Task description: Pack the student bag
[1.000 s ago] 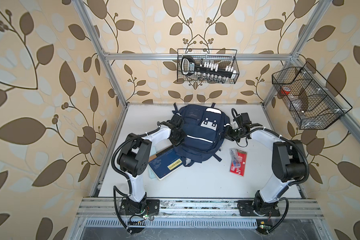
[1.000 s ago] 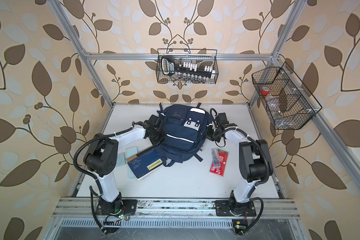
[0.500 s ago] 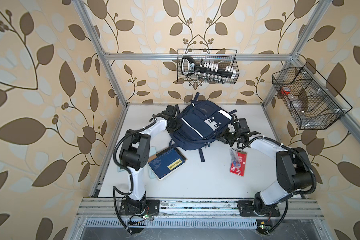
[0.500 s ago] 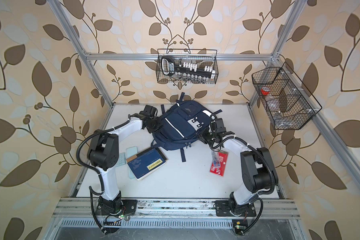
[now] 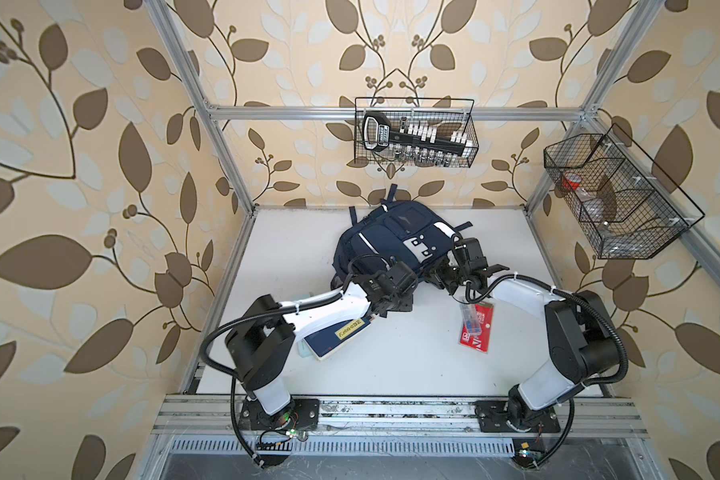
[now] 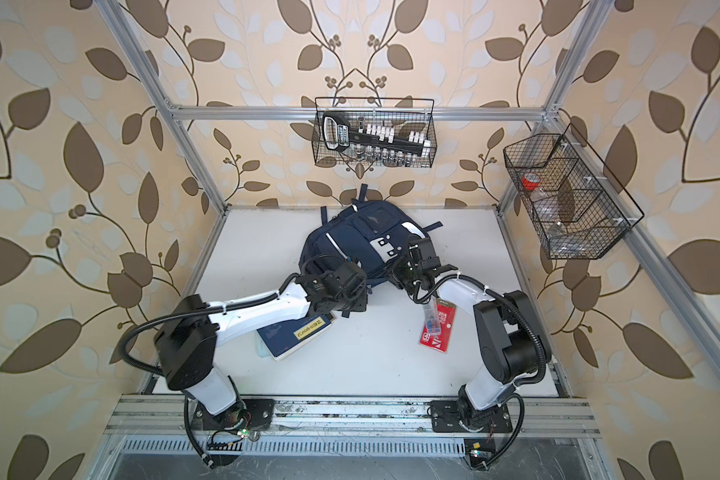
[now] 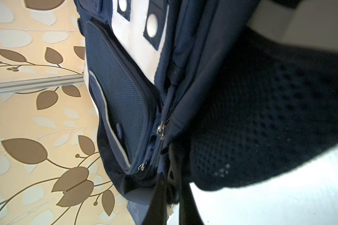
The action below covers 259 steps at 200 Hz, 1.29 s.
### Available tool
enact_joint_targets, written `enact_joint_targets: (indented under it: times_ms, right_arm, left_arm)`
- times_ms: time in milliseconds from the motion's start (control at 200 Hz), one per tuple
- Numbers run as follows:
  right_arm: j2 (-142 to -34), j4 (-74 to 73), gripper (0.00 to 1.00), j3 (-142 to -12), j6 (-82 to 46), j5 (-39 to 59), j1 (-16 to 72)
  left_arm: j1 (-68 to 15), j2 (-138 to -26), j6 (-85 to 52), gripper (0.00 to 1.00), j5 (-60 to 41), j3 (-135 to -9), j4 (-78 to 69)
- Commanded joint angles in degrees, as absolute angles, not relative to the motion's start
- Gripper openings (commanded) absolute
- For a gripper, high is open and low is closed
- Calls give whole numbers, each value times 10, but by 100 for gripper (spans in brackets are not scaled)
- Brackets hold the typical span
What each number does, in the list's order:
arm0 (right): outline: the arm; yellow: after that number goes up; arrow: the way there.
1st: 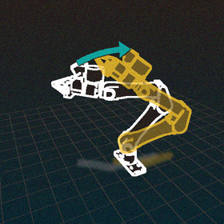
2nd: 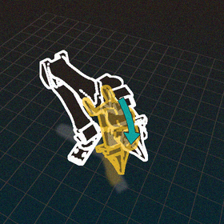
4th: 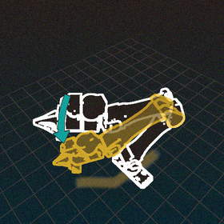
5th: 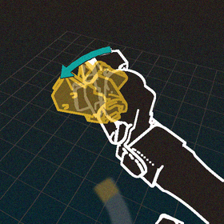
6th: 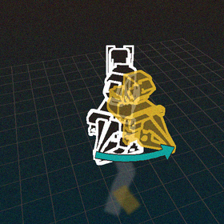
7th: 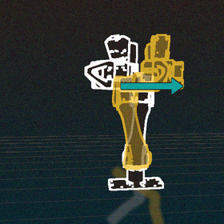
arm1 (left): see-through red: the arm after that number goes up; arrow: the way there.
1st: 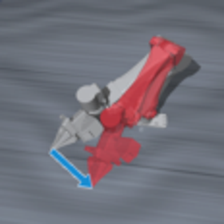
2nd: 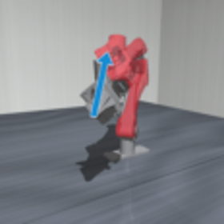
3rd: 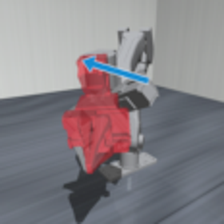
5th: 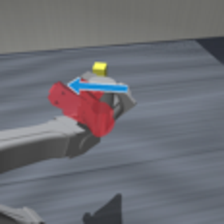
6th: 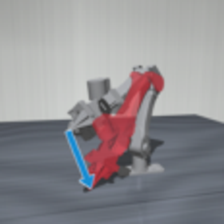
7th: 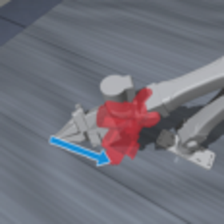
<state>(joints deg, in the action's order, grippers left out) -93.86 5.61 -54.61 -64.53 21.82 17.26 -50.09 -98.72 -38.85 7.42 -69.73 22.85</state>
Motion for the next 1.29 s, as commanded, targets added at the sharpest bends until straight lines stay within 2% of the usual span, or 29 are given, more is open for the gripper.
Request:
enact_joint_targets:
  times_ms: [0, 105, 210, 360, 500, 640, 910, 965, 1090, 1290]
  right_arm:
    - [-929, 52, 0, -573, -664, 222, 174]
    - [-932, 57, 0, -581, -672, 225, 175]
    - [-938, 60, 0, -593, -677, 227, 177]
    - [-941, 67, 0, -604, -678, 228, 181]
    - [-938, 69, 0, -599, -678, 229, 185]
    - [-934, 67, 0, -591, -679, 230, 187]
    - [-923, 71, 0, -580, -675, 227, 188]
    - [-922, 71, 0, -576, -674, 227, 189]
    - [-917, 72, 0, -570, -672, 224, 189]
    - [-913, 85, 0, -571, -653, 212, 175]
  left_arm:
    - [-496, -1011, -373, 28, 134, -749, 234]
    - [-485, -1035, -379, 24, 120, -759, 223]
    - [-483, -1059, -378, 28, 102, -763, 212]
    - [-480, -1073, -386, 28, 101, -761, 197]
    - [-476, -1082, -403, 28, 134, -773, 208]
    - [-470, -1087, -412, 22, 139, -782, 202]
    - [-469, -1097, -414, 19, 183, -808, 221]
    - [-470, -1099, -413, 16, 189, -812, 223]
    - [-469, -1104, -414, 0, 206, -825, 243]
    - [-470, -1093, -404, 0, 200, -829, 278]
